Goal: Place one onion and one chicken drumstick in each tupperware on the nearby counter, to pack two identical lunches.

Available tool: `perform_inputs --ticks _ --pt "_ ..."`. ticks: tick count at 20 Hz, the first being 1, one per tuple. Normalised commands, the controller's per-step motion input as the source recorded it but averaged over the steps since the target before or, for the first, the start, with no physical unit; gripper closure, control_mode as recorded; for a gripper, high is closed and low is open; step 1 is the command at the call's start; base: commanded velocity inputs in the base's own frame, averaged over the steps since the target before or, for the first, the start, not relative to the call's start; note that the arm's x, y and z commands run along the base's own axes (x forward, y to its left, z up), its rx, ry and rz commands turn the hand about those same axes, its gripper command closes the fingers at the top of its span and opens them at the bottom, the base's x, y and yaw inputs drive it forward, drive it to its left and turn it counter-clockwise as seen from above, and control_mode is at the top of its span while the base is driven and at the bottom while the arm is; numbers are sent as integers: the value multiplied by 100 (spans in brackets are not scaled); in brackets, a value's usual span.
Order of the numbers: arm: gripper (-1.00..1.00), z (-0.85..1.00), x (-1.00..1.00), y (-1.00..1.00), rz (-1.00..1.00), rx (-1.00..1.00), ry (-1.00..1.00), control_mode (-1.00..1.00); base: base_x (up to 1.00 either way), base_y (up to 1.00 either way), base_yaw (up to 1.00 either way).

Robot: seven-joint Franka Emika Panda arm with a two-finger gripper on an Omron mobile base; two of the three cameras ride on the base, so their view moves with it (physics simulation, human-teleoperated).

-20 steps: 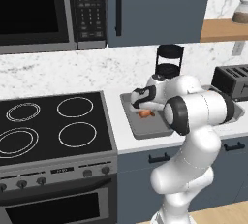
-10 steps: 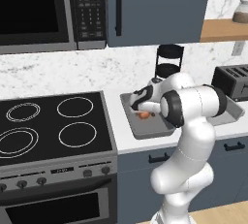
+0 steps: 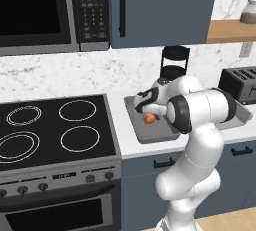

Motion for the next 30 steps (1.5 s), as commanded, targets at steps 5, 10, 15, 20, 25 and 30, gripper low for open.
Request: perform_inputs --ticks 5,10,15,20,25,30 --pt "-100 61 -95 -14 0 0 -33 -100 0 0 0" --pt "-100 96 -100 -25 0 0 -42 -100 0 0 0" --pt "-100 100 -100 -41 0 3 -33 -100 0 0 0" --pt "-100 100 -100 -61 0 7 -21 -100 0 0 0" --pt "-100 93 -100 -74 0 12 -12 -100 0 0 0" --pt "-100 41 -98 -72 -1 12 -6 -100 0 0 0"
